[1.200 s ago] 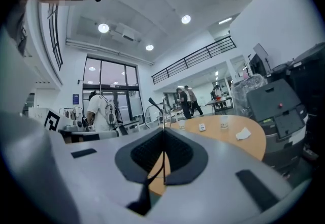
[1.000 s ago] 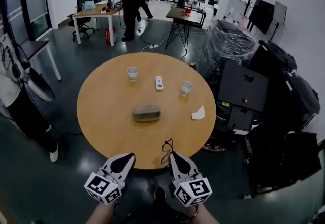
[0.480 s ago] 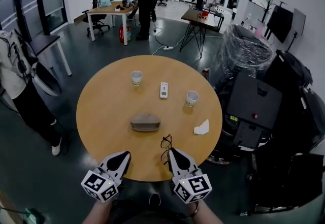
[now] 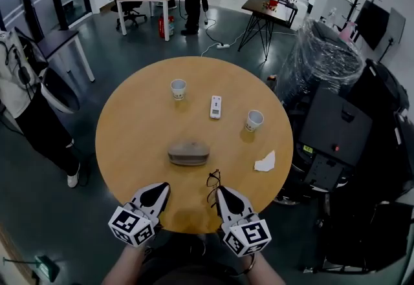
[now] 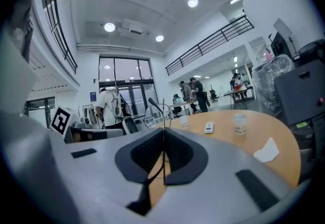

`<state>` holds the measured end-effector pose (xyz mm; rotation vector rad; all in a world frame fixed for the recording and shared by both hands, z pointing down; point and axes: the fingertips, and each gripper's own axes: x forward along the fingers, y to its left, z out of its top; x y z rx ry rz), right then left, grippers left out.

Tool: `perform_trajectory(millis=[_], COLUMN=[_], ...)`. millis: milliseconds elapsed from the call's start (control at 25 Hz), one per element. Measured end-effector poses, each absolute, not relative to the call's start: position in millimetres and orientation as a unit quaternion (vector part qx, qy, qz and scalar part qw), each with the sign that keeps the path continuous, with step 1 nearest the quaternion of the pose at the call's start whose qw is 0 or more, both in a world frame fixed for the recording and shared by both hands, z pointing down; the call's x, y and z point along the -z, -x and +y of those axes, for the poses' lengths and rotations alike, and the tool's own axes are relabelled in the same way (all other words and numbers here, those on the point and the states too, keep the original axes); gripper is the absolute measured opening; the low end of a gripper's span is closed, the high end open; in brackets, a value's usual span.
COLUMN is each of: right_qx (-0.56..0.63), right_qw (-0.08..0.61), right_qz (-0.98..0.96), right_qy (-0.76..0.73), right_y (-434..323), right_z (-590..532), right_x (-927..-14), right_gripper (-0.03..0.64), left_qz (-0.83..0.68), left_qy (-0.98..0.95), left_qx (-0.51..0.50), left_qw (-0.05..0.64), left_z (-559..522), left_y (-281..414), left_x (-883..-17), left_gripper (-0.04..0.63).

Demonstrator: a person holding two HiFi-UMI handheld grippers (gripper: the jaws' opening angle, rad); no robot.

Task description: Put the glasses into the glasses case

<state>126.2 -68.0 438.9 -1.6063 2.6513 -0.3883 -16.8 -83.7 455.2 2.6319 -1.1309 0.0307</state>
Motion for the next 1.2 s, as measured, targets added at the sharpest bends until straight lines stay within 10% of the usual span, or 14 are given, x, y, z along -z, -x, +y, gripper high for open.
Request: perform_trajectory(millis=[1200], right_qx=[0.009], right_qw=[-0.283], right_qz=[0.883], right_qy=[0.373], right_y=[-74], right_z=[-154], right_x=[-544], right_gripper=[-0.009], left_qz=[-0.311], left_qy=[-0.908], left_qx=[-0.191], left_qw=[0.204], left_z=[-213], left_y=[-10], left_x=[-598], left_gripper=[0.006])
